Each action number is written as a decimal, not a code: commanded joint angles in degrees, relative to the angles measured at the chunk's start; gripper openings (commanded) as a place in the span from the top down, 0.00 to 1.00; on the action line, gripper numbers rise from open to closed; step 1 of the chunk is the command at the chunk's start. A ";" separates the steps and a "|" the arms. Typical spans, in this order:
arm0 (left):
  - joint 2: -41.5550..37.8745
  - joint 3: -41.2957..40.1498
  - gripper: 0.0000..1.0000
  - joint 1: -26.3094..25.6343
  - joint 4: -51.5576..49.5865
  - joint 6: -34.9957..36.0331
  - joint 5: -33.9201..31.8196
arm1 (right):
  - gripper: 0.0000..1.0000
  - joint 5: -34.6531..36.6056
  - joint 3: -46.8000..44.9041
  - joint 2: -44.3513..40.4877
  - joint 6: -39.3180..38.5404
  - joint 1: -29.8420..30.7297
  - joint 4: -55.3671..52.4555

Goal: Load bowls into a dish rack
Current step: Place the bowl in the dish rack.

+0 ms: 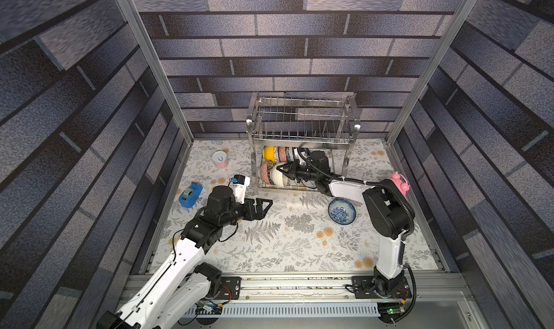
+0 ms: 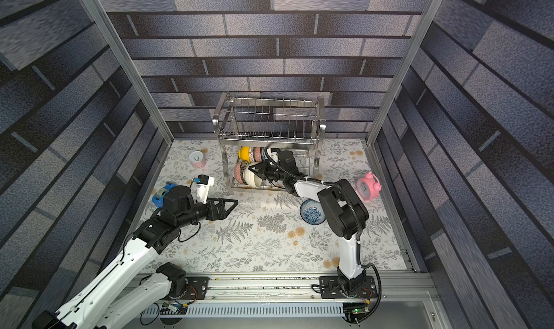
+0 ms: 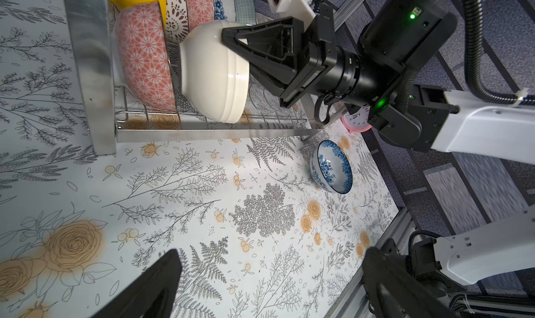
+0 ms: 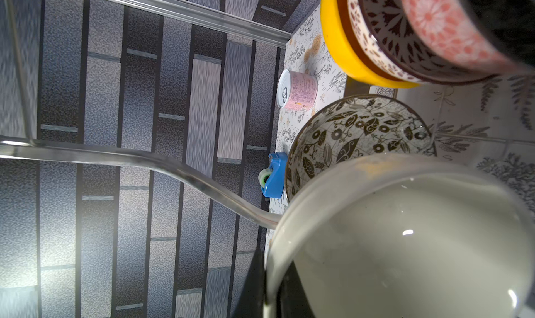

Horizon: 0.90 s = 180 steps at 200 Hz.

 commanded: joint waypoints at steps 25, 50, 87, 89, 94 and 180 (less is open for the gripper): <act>-0.29 -0.43 0.00 0.41 -0.59 0.75 0.54 | 1.00 -2.49 4.31 2.34 3.32 -0.80 9.80; 0.03 -0.37 0.00 0.50 -0.67 0.84 0.66 | 1.00 -3.39 4.90 5.68 5.47 -1.12 13.18; 0.06 -0.36 0.00 0.72 -0.54 0.79 0.91 | 1.00 -3.93 4.99 8.51 8.86 -1.48 18.78; 0.04 -0.33 0.00 0.75 -0.60 0.82 0.91 | 1.00 -4.01 4.93 8.61 9.04 -1.50 18.99; 0.10 -0.37 0.00 0.76 -0.62 0.83 0.93 | 1.00 -4.03 5.05 8.95 9.31 -1.59 19.62; 0.70 0.02 0.00 0.93 -0.56 0.93 1.09 | 1.00 -5.37 4.81 11.86 13.44 -1.68 27.78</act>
